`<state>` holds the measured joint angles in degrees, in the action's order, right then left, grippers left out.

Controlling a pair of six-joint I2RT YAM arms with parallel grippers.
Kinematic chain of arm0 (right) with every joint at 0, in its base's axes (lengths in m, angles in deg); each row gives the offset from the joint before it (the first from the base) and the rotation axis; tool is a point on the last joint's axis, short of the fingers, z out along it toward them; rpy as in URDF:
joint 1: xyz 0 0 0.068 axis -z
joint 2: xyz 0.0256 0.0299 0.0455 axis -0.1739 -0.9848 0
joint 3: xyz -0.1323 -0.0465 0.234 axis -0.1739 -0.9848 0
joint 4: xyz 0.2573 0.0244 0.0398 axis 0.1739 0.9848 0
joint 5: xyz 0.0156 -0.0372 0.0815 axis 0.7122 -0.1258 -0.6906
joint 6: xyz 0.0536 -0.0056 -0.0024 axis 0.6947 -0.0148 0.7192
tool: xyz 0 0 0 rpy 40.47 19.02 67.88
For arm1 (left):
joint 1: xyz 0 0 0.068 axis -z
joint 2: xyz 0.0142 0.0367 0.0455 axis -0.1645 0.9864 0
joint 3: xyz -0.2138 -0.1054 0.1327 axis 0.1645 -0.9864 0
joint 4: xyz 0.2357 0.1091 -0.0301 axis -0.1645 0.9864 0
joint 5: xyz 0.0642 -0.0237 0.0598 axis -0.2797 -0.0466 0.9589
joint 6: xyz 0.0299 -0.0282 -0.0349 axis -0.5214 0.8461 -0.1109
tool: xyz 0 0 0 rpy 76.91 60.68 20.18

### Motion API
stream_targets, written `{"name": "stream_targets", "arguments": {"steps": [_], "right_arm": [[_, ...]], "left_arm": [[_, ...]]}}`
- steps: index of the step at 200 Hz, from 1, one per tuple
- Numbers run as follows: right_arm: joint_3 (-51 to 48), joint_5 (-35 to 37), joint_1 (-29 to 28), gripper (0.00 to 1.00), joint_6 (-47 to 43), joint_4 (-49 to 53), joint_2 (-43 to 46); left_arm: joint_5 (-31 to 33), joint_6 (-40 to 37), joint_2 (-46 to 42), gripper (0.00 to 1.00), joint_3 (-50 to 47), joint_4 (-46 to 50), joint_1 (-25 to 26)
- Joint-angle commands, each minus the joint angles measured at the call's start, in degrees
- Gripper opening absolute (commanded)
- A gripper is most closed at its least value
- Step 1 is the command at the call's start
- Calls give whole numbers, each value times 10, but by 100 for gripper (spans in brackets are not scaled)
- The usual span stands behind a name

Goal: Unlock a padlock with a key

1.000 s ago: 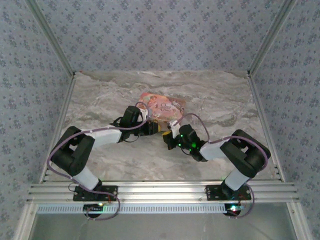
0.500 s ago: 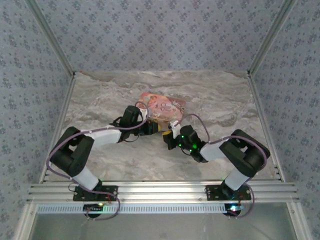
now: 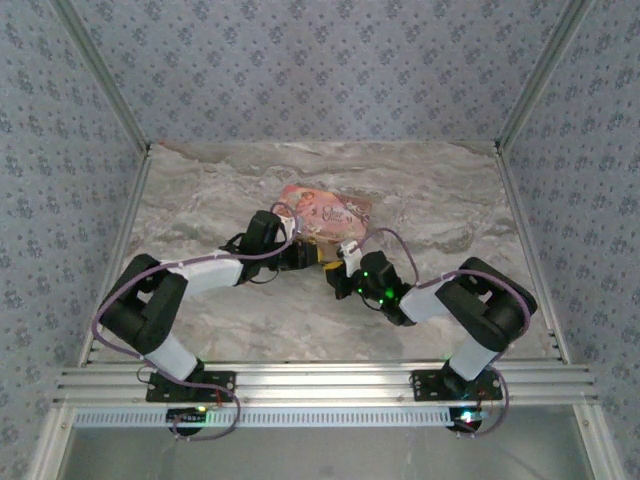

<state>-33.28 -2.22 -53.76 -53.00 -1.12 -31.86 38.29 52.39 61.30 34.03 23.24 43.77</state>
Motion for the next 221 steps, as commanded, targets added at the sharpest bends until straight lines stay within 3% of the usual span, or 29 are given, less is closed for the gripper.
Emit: {"name": "stream_targets", "arguments": {"steps": [1,221], "right_arm": [[-10,6,3,0,9,-64,-1],[-11,3,16,0,8,-118,-2]], "left_arm": [[-17,6,-23,21,20,-12,9],[-42,32,-27,21,28,-9,9]]}}
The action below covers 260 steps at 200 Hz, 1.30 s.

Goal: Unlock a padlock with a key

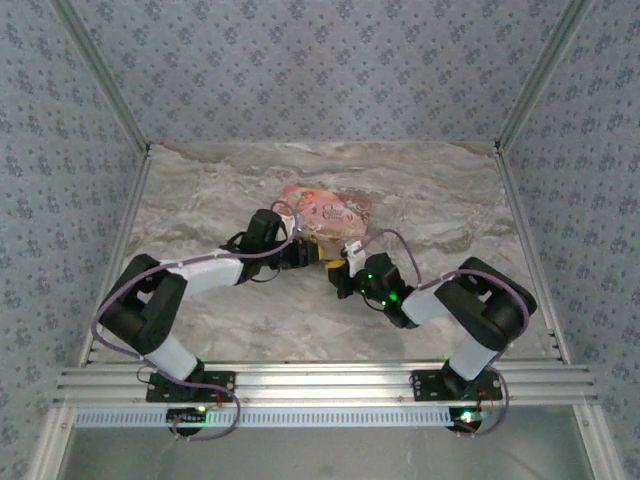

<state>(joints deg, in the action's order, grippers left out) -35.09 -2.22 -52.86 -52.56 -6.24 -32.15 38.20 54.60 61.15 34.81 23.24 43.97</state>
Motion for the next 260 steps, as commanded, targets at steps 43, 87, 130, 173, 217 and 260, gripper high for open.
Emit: {"name": "stream_targets", "arguments": {"steps": [43,87,130,173,217,260], "right_arm": [[4,-10,13,0,5,-73,3],[14,-24,14,0,-2,-65,-1],[27,-47,22,0,-8,-69,-4],[37,-80,40,0,-14,-63,-4],[57,-144,51,0,-11,-42,-13],[44,-130,50,0,-8,-48,-20]], "left_arm": [[-47,12,-24,22,23,-5,7],[-51,11,-23,21,27,-1,8],[-58,6,-24,22,27,6,8],[-62,-1,-29,21,27,16,7],[-67,-3,-31,21,28,18,7],[-61,1,-31,21,26,16,8]]}}
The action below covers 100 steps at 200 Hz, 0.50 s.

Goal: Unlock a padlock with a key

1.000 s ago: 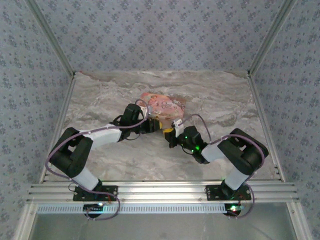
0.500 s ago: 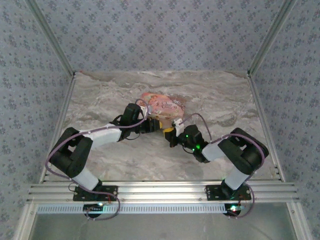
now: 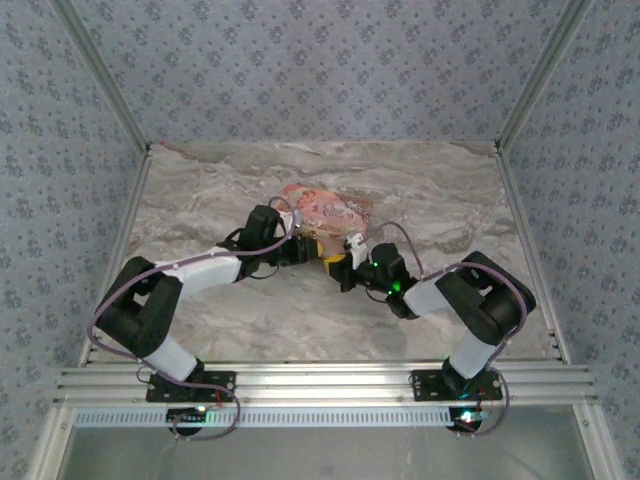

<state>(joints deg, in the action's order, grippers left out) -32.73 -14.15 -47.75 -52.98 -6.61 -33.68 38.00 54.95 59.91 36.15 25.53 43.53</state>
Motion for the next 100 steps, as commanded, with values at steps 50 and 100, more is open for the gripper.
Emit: {"name": "stream_targets", "arguments": {"steps": [50,100], "right_arm": [[18,-7,-2,0,-9,-43,-1],[-6,2,-2,0,-2,-41,7]], "left_arm": [[-60,-3,-17,21,13,-5,12],[-59,1,-18,21,17,-7,12]]}}
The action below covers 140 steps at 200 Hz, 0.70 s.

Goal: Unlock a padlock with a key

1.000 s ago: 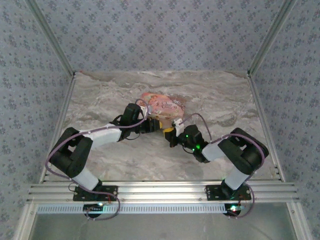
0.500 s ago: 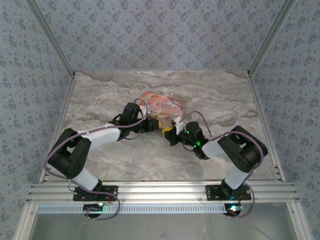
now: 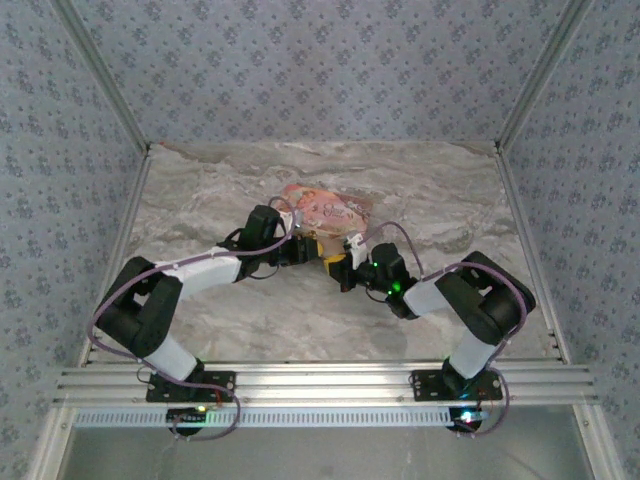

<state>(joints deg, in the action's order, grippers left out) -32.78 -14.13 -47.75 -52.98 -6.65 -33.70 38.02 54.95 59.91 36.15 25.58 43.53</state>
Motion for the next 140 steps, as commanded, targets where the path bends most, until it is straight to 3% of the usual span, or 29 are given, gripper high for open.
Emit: {"name": "stream_targets", "arguments": {"steps": [1,140], "right_arm": [[-7,2,-2,0,-2,-41,8],[-43,16,-3,0,12,-59,18]], "left_arm": [[-59,1,-18,21,16,-7,12],[-59,1,-17,22,20,-2,12]]}}
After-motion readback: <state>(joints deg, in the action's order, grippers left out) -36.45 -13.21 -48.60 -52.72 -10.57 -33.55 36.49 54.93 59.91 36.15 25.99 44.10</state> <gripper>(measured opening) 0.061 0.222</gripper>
